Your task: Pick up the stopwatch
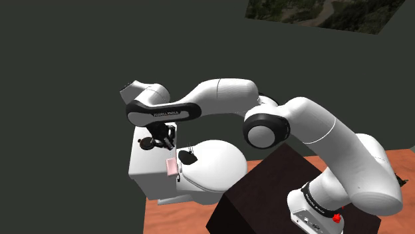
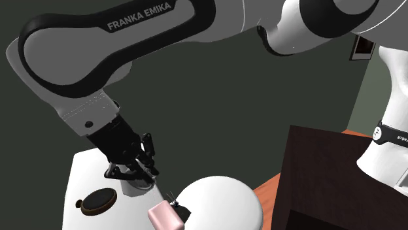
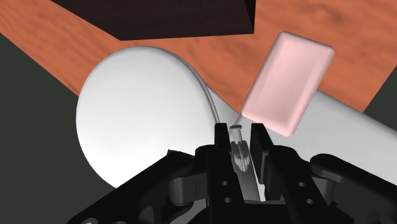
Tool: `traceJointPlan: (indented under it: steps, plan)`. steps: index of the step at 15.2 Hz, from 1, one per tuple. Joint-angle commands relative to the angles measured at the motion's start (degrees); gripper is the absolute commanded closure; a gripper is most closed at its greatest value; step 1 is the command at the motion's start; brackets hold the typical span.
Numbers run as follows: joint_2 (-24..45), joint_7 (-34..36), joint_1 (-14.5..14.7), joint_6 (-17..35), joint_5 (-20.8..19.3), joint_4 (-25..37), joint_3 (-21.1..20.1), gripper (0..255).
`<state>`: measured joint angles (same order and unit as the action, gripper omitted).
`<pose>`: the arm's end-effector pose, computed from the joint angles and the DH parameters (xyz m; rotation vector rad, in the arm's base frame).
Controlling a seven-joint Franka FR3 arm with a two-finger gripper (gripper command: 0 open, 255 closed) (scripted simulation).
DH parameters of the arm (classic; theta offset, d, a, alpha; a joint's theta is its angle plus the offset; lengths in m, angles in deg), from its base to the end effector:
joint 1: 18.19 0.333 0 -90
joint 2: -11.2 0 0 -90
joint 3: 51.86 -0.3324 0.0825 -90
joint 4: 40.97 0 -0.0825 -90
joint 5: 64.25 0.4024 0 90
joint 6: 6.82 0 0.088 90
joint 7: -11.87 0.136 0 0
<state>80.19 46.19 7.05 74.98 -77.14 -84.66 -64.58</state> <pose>0.6485 0.3802 0.1412 2.7806 0.0086 -0.6104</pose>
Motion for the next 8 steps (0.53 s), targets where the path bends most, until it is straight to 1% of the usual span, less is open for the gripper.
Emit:
traceJointPlan:
  steps: [1, 6, 8]
  plan:
    - [-1.7, 0.2, -0.2, -0.2, 0.1, -1.5, -0.2, 255]
    - [-3.9, 0.1, -0.3, -2.3, 0.3, -1.7, -0.3, 255]
    - [-4.0, 0.1, -0.3, -2.3, 0.3, -1.7, -0.4, 255]
